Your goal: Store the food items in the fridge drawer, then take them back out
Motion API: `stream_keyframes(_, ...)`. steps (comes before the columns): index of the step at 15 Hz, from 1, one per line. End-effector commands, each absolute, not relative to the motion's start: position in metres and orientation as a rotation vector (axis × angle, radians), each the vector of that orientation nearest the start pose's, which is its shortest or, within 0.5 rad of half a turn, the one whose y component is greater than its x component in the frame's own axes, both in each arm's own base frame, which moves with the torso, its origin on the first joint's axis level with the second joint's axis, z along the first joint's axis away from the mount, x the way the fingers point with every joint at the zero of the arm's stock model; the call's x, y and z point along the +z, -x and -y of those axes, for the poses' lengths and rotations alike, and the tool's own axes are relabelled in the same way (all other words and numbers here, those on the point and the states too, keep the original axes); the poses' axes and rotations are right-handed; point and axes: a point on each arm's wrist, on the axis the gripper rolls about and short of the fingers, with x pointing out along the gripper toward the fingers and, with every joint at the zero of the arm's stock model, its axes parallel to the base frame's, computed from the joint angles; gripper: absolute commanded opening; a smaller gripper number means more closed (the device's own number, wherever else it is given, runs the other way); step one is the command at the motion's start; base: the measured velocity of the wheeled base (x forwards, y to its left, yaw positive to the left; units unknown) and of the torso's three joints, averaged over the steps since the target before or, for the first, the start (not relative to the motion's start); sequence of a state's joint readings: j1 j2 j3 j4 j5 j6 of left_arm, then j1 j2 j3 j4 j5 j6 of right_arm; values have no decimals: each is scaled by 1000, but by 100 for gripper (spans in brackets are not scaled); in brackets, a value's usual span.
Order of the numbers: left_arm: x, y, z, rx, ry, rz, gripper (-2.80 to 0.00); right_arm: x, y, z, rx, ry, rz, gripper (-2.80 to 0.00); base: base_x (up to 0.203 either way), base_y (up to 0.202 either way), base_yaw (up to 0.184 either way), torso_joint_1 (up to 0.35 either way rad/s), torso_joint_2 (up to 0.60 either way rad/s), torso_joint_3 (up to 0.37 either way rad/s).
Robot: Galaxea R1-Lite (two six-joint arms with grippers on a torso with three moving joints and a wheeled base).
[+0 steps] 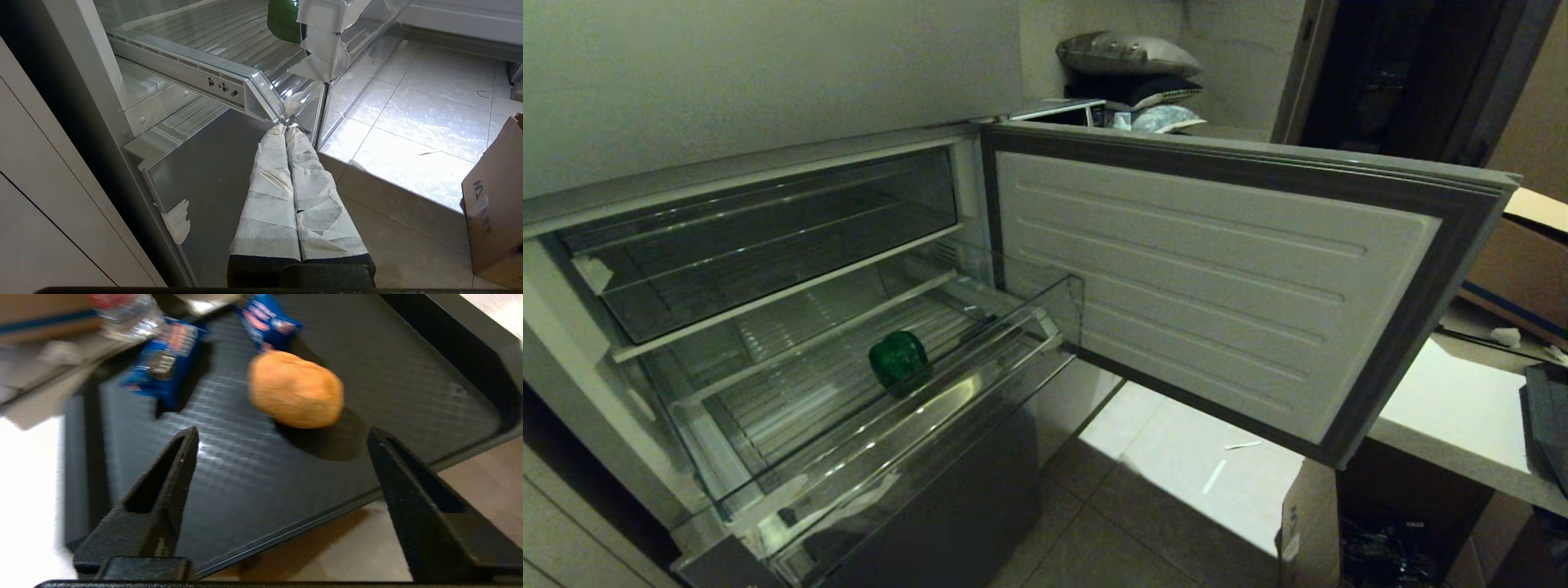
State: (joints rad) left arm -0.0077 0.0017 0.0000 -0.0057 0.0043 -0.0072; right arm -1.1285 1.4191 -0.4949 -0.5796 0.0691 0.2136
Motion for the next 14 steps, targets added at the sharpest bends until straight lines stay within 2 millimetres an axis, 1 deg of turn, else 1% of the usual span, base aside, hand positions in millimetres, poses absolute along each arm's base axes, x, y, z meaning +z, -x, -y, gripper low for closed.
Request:
stream_keyframes(1,76,23,0,-3,8,5,-280,151,-97,213,-1102,-429,-252,0,0,0,0,0,0,0)
stream_keyframes(3,76,23,0,-3,8,5,-280,144,-101,223,-1104,-444,-278,0,0,0,0,0,0,0)
stream_keyframes(6,76,23,0,-3,8,5,-280,145,-108,238,-1091,-425,-254,0,0,0,0,0,0,0)
stream_keyframes(9,76,23,0,-3,8,5,-280,150,-114,247,-1012,-396,-238,0,0,0,0,0,0,0)
stream_keyframes(14,76,23,0,-3,8,5,-280,144,-121,260,-990,-387,-264,0,0,0,0,0,0,0)
